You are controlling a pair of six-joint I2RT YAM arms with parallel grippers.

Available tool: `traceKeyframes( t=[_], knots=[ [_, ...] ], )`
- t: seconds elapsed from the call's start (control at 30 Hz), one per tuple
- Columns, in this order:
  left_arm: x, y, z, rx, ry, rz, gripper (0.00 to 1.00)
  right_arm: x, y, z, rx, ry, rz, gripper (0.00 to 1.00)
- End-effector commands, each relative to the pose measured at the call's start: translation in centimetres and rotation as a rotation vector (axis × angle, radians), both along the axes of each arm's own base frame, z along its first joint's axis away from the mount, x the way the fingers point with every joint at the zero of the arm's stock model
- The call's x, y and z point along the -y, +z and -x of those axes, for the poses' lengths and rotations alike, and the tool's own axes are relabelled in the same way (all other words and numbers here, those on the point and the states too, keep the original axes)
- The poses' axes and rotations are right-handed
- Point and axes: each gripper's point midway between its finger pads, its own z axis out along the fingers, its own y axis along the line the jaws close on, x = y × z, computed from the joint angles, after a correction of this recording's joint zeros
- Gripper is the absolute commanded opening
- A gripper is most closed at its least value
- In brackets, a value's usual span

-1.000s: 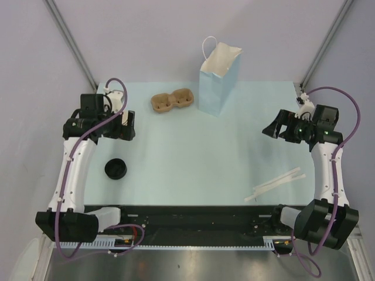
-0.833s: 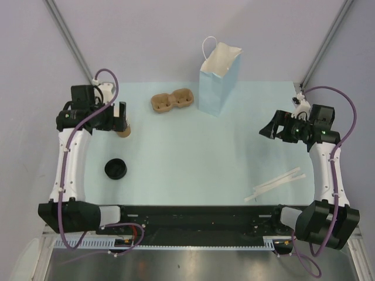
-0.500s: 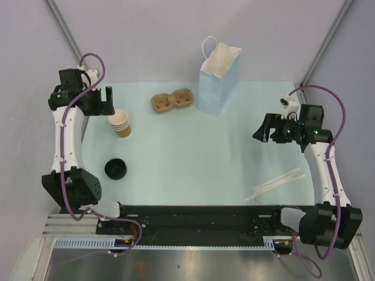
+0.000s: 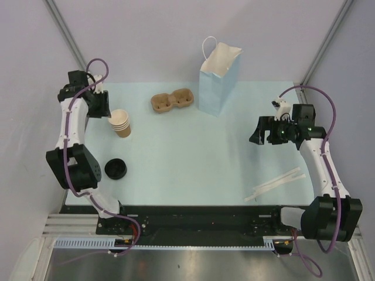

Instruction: Pack the takeout coffee

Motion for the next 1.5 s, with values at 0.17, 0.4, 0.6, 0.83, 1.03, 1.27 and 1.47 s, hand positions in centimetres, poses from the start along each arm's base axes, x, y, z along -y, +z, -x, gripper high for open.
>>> traceKeyframes(
  t=[0.17, 0.4, 0.6, 0.83, 1.03, 1.27, 1.47],
  knots=[
    [-1.0, -1.3, -3.2, 0.015, 0.01, -0.008, 0.4, -0.7, -1.1, -0.3, -0.014, 0.053, 0.021, 1.0],
    [-1.3, -2.8, -3.7, -0.013, 0.025, -0.002, 0.38, -0.7, -1.5, -0.4, -0.022, 0.058, 0.024, 1.0],
    [-1.4, -4.2, -3.9, -0.044, 0.033, 0.004, 0.35, -0.7, -1.7, -0.8, -0.023, 0.054, 0.021, 1.0],
    [-1.4, -4.3, -4.0, -0.045, 0.034, 0.006, 0.24, -0.9, -1.7, -0.8, -0.026, 0.057, 0.014, 1.0],
    [-1.4, -3.0, -3.4, -0.038, 0.038, -0.004, 0.01, -0.8, -1.8, -1.1, -0.025, 0.046, 0.015, 1.0],
    [-0.7, -0.2, -2.3, -0.015, 0.02, 0.012, 0.0, -1.0, -1.8, -1.1, -0.027, 0.051, 0.009, 1.0],
    [0.9, 2.1, -1.4, 0.032, -0.041, 0.061, 0.0, -1.3, -1.9, -1.1, -0.029, 0.065, 0.006, 0.99]
  ],
)
